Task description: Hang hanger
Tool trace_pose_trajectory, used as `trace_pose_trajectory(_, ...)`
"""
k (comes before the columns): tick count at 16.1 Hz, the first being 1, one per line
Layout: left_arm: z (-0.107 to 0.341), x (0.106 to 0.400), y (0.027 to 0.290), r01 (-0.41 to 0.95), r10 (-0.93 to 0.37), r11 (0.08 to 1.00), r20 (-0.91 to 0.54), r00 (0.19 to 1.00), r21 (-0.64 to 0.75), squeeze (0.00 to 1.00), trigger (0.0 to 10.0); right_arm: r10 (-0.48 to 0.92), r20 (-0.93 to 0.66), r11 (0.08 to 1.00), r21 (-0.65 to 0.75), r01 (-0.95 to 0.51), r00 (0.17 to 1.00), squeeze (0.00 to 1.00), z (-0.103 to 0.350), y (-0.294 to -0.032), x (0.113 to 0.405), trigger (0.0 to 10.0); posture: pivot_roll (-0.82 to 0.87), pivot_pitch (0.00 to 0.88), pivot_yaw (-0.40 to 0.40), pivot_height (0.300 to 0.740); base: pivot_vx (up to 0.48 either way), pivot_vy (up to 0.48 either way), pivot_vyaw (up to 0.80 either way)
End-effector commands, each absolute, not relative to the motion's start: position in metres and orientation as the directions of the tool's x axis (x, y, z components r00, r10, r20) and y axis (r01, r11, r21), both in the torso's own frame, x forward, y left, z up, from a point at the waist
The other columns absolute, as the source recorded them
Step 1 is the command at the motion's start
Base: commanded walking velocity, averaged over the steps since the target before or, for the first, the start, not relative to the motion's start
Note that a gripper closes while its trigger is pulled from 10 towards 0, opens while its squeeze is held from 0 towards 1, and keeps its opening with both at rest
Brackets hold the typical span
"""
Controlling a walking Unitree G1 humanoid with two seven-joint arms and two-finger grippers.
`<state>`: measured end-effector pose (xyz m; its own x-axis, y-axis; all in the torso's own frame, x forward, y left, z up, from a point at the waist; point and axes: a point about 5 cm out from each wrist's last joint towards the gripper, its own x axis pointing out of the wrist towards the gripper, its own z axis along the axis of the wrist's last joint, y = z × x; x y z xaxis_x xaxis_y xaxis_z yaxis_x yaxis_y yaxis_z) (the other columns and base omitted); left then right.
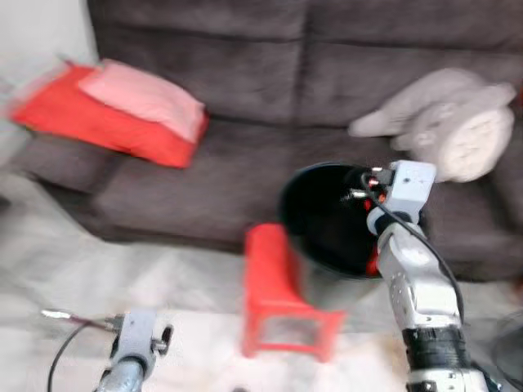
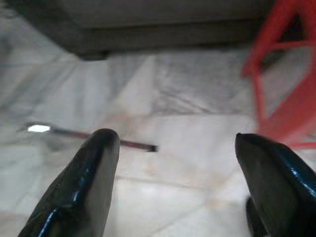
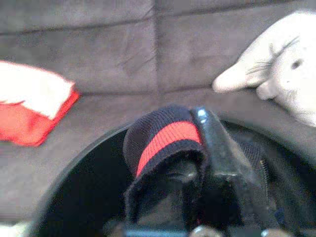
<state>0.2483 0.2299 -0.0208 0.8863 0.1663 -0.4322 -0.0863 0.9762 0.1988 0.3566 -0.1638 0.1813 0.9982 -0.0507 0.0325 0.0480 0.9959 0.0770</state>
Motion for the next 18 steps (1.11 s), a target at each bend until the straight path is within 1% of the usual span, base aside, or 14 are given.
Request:
trace_pose_trajectory(1, -0.0237, 0.2451, 0.2313, -0.095, 0.176, 0.976, -0.45, 0.876, 0.196, 0.0, 10.0, -0.045, 0.029, 0.995, 0.085, 0.043, 0.999, 0.0, 0.1809, -0.1621, 0.3555, 10.0, -0.05, 0.183, 0.009, 0.74, 0.0, 0.371, 0.0)
trace_pose_trajectory(2, -0.0228, 0.2456, 0.231, -0.085, 0.172, 0.974, -0.442, 0.88, 0.211, 0.0, 10.0, -0.045, 0.029, 0.995, 0.086, 0.042, 0.999, 0.0, 0.1808, -0.1621, 0.3554, 10.0, -0.05, 0.183, 0.01, 0.74, 0.0, 0.262, 0.0)
trace_pose_trajectory(4, -0.0225, 0.2455, 0.2294, -0.082, 0.154, 0.98, -0.437, 0.886, 0.179, 0.0, 10.0, -0.047, 0.03, 0.995, 0.087, 0.044, 0.998, 0.0, 0.1808, -0.1627, 0.3553, 10.0, -0.05, 0.183, 0.011, 0.74, 0.0, 0.0, 0.0)
trace_pose_trajectory(8, -0.021, 0.2471, 0.2284, -0.055, 0.13, 0.982, -0.432, 0.892, 0.18, 0.0, 10.0, -0.053, 0.034, 0.995, 0.088, 0.05, 0.998, 0.0, 0.1817, -0.1646, 0.3554, 10.0, -0.05, 0.18, 0.011, 0.74, 0.0, 0.0, 0.0)
trace_pose_trajectory(17, -0.0223, 0.2459, 0.2293, -0.046, 0.12, 0.984, -0.447, 0.886, 0.174, 0.0, 10.0, -0.046, 0.038, 0.997, 0.063, 0.043, 0.998, 0.0, 0.1803, -0.1643, 0.355, 10.0, -0.05, 0.169, 0.014, 0.74, 0.3, 0.0, 0.0)
trace_pose_trajectory(18, -0.0221, 0.2461, 0.2295, -0.045, 0.119, 0.984, -0.446, 0.887, 0.174, 0.0, 10.0, -0.041, 0.04, 0.998, 0.051, 0.039, 0.998, 0.0, 0.1804, -0.1634, 0.355, 10.0, -0.05, 0.167, 0.015, 0.74, 0.315, 0.0, 0.48)
